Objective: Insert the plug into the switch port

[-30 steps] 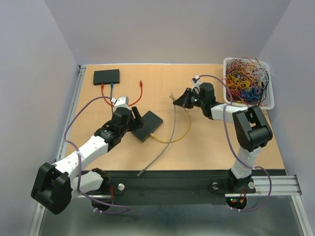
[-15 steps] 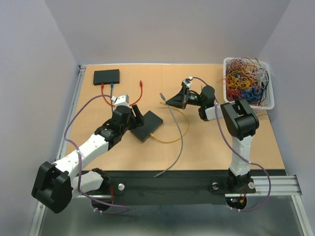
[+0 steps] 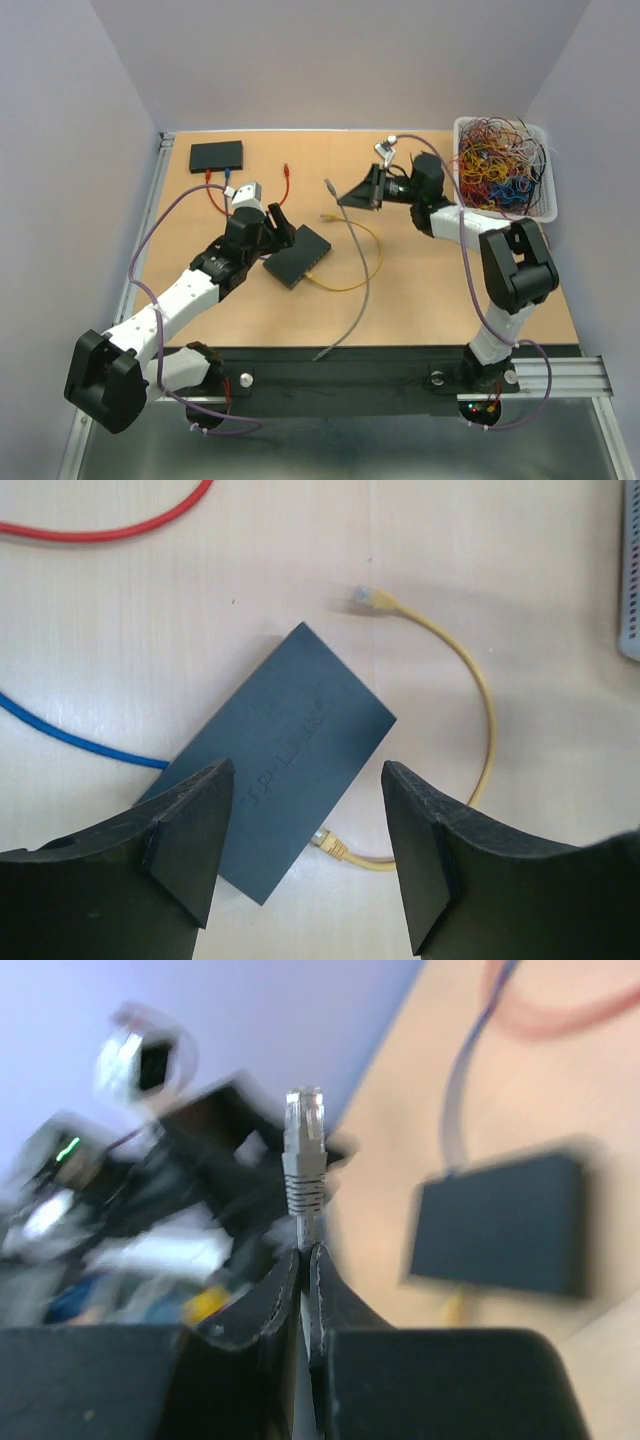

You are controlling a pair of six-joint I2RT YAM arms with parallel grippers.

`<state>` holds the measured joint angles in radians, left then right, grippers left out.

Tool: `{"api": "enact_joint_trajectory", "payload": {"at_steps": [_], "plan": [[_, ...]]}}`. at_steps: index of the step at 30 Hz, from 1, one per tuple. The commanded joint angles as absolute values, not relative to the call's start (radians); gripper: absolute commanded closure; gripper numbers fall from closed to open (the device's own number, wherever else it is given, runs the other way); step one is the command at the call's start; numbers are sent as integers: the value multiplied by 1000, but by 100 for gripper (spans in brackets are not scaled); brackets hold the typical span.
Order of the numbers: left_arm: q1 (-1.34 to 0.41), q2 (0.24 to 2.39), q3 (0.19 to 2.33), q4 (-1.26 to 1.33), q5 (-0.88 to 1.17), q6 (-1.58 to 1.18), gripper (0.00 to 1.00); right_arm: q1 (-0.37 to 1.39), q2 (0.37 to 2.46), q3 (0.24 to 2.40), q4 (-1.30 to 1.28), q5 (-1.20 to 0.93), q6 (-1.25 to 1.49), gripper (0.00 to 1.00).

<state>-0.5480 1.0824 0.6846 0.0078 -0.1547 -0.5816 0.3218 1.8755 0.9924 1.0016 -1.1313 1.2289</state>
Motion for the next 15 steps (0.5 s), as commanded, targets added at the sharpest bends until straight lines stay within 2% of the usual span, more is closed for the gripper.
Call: {"api": "enact_joint_trajectory", "payload": {"at_steps": [1, 2, 3, 7, 11, 15], "plan": [[-545, 1088, 761, 48, -166, -555, 28, 426, 1703, 1250, -28, -537, 317, 100], [-545, 1095, 765, 48, -164, -554, 28, 478, 1698, 1273, -79, -390, 220, 100], [-546, 1097, 768, 49, -166, -552, 28, 482, 1689, 1272, -90, -373, 221, 99], [-546, 1092, 785, 63, -161, -545, 28, 527, 1553, 1102, -8, -347, 195, 99], [-545, 1036, 788, 92, -134, -531, 28, 662, 1398, 985, 69, -336, 106, 99], [-545, 973, 787, 104, -132, -517, 28, 686, 1273, 898, 123, -382, 118, 100]]}}
